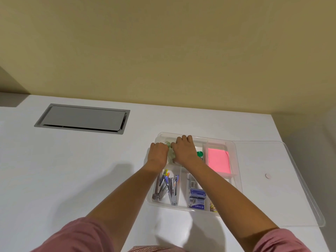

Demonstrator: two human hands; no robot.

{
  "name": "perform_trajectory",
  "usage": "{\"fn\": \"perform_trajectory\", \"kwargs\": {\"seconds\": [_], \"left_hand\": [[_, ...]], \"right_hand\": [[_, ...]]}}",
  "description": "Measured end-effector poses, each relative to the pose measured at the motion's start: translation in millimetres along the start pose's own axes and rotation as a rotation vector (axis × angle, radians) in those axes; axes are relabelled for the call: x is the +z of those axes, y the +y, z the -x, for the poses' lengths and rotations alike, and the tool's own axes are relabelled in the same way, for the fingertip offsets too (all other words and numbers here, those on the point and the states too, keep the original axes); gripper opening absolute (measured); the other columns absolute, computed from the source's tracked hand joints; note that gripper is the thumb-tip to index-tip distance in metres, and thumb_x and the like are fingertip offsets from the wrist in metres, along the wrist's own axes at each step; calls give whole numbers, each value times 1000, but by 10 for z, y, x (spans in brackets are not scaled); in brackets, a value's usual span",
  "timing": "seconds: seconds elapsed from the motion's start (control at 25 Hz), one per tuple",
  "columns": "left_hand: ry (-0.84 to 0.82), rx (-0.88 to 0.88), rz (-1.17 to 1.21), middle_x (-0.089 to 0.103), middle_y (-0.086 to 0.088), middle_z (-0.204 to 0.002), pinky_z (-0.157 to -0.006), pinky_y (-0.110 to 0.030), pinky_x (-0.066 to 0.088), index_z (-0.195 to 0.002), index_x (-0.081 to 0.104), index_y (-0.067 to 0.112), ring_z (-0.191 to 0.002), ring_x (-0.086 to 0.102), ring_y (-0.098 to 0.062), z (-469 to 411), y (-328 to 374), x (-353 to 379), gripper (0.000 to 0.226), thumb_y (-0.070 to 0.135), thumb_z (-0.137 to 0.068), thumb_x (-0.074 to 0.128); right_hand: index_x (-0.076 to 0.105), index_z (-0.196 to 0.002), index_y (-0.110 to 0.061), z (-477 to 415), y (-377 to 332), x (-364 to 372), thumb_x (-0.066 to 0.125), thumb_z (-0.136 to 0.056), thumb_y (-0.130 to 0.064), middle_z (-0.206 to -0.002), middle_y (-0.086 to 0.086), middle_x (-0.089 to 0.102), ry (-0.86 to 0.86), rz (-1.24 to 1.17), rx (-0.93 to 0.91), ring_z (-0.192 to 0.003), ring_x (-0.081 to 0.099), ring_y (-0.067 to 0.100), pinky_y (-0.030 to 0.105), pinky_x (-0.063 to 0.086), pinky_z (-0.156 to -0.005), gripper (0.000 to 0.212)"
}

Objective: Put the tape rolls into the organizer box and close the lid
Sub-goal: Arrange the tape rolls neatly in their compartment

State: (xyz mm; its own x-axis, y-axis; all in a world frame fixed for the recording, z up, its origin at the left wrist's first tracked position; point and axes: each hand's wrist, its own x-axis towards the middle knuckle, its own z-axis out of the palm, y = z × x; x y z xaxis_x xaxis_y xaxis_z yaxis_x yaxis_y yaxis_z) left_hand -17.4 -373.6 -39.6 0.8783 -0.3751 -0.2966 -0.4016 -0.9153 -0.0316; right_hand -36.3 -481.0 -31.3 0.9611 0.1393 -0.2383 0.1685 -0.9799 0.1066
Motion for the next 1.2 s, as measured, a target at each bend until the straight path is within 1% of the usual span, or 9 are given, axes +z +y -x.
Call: {"fn": "perform_trajectory", "kwargs": {"seconds": [0.16, 0.36, 0.44, 0.56, 0.64, 0.84, 0.92, 1.08, 1.2], "left_hand": [[53, -6, 97, 65, -11, -118, -89, -33, 44, -111, 61, 7, -107, 62, -28, -20, -46, -45, 23, 0, -95, 46], [92, 0, 128, 63, -9, -123, -92, -33, 47, -121, 58, 11, -109, 63, -26, -37, -78, -12, 25, 8, -97, 51], [80, 15, 94, 63, -6, -124, -92, -32, 46, -123, 58, 13, -110, 62, -25, -50, -75, 3, 26, 13, -98, 52], [59, 45, 127, 53, -4, -136, -93, -34, 47, -136, 47, 15, -116, 59, -25, -103, -93, 5, 42, 16, -95, 57], [16, 73, 152, 50, -2, -138, -91, -36, 49, -139, 43, 17, -120, 56, -25, -150, -114, -23, 49, 17, -94, 60], [-50, 92, 42, 59, -2, -124, -86, -34, 49, -123, 59, 19, -115, 60, -23, -256, -115, -78, 32, 18, -92, 61], [-48, 102, 16, 59, -3, -122, -84, -34, 49, -122, 60, 17, -112, 61, -24, -274, -110, -70, 31, 14, -91, 60], [-20, 98, 47, 56, -5, -125, -84, -34, 50, -121, 58, 11, -110, 62, -26, -292, -137, -50, 31, 13, -90, 61], [2, 85, 62, 56, -5, -123, -82, -34, 50, -116, 58, 10, -105, 63, -27, -287, -136, -47, 27, 13, -90, 61]], "right_hand": [[58, -121, -7, 28, -66, 34, 53, -87, -8, -119, 11, 59, -58, 43, -3, -121, 44, 31, 39, 24, -110, 34], [53, -128, -17, -19, -4, -31, 57, -90, -19, -128, 5, 55, -130, 106, -5, -128, 40, 28, 39, 22, -113, 38], [56, -125, -18, -58, 28, -58, 61, -89, -22, -125, 4, 56, -101, 33, 47, -125, 43, 27, 38, 24, -110, 37], [61, -119, -16, -105, 96, -29, 56, -89, -10, -120, 5, 61, 9, -80, 145, -118, 48, 27, 37, 28, -106, 32], [64, -116, -17, -134, 126, 16, 53, -89, -6, -117, 5, 63, 27, -103, 166, -115, 50, 27, 37, 29, -104, 31], [71, -102, -13, -239, 45, 87, 46, -94, -14, -109, 5, 64, 29, -86, 127, -111, 50, 27, 38, 30, -103, 26], [70, -101, -10, -271, 6, 106, 44, -95, -15, -109, 6, 63, 1, -76, 125, -113, 49, 28, 38, 29, -104, 27], [68, -105, -14, -309, -10, 107, 47, -96, -30, -112, 3, 64, -41, -34, 121, -117, 47, 26, 37, 27, -107, 29], [68, -105, -14, -322, -33, 87, 50, -94, -24, -112, 1, 65, -75, 12, 101, -118, 46, 25, 36, 27, -108, 23]]}}
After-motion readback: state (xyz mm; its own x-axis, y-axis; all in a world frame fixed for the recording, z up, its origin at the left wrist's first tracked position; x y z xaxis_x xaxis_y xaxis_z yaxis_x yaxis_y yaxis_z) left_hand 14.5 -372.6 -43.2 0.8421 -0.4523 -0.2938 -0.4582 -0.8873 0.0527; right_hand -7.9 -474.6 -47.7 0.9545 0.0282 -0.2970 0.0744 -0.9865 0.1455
